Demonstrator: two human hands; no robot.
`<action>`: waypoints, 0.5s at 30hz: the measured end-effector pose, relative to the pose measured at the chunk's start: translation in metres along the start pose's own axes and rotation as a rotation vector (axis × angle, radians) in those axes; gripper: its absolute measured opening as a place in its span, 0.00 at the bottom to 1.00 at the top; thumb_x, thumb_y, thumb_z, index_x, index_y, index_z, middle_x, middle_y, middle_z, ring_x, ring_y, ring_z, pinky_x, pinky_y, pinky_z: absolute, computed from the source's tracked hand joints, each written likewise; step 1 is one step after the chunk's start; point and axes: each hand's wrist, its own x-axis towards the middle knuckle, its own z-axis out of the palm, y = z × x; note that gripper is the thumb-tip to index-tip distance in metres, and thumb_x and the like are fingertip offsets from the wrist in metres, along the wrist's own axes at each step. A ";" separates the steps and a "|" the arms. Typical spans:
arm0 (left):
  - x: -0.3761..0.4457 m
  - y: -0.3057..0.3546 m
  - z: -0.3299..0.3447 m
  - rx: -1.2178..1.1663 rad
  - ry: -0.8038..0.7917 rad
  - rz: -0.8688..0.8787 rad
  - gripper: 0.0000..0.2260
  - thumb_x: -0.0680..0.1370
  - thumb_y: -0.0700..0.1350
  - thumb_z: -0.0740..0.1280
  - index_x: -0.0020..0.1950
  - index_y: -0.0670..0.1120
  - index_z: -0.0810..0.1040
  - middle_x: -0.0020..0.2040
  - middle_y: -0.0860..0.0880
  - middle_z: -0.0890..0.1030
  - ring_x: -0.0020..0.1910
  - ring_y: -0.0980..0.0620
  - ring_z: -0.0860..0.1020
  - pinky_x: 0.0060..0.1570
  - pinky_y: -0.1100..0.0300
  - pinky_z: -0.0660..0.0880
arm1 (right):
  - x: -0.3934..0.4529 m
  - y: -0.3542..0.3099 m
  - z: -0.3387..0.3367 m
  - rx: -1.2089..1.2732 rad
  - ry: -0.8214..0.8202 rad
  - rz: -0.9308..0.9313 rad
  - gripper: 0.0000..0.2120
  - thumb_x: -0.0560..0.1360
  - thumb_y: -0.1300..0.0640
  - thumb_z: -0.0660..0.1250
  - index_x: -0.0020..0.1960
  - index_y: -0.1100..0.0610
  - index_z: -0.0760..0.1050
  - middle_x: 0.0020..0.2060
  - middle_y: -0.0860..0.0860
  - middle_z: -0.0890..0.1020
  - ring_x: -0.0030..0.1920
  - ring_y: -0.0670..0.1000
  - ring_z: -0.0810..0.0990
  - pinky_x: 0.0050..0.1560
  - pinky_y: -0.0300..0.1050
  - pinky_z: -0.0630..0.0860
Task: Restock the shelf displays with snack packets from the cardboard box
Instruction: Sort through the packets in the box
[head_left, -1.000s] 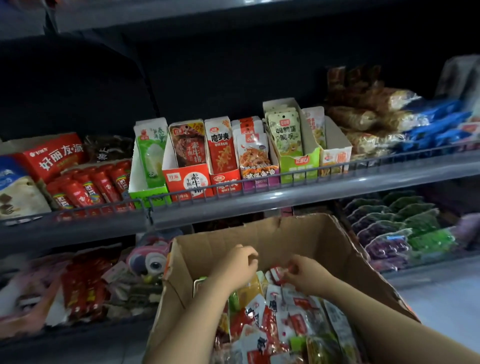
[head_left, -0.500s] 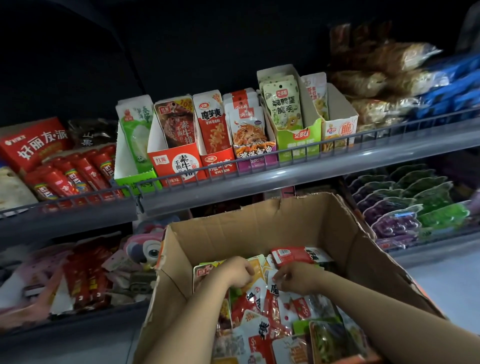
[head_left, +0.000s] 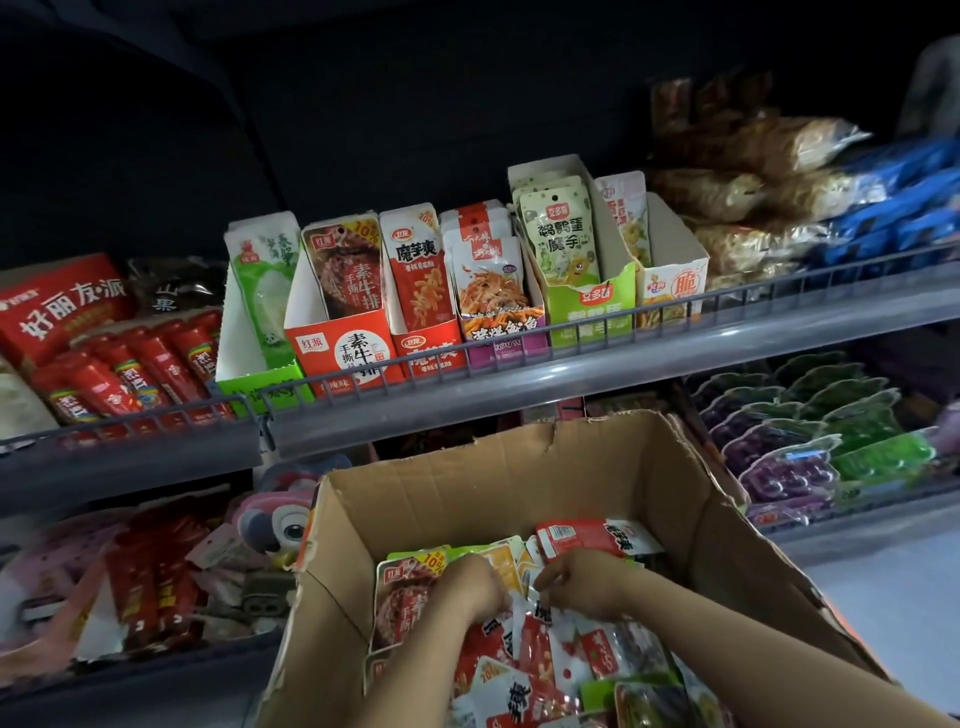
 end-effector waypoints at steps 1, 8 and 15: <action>0.000 -0.001 -0.001 -0.019 0.021 -0.009 0.13 0.76 0.44 0.67 0.58 0.41 0.80 0.57 0.44 0.81 0.57 0.47 0.79 0.52 0.60 0.75 | -0.001 -0.001 -0.001 0.003 0.005 -0.006 0.16 0.78 0.51 0.63 0.64 0.51 0.75 0.67 0.50 0.74 0.64 0.50 0.73 0.64 0.41 0.68; -0.014 -0.004 -0.034 -0.422 0.067 -0.107 0.05 0.78 0.40 0.64 0.41 0.43 0.74 0.40 0.46 0.75 0.39 0.46 0.78 0.36 0.60 0.78 | -0.012 -0.016 -0.014 0.027 0.050 -0.075 0.16 0.79 0.50 0.61 0.65 0.52 0.75 0.66 0.49 0.75 0.64 0.48 0.73 0.62 0.38 0.67; -0.049 0.004 -0.072 -0.878 0.119 0.016 0.03 0.79 0.38 0.63 0.46 0.43 0.75 0.53 0.40 0.78 0.43 0.48 0.77 0.30 0.63 0.78 | -0.023 -0.035 -0.036 0.602 0.238 -0.064 0.12 0.76 0.49 0.67 0.56 0.54 0.77 0.45 0.53 0.83 0.35 0.48 0.77 0.35 0.40 0.75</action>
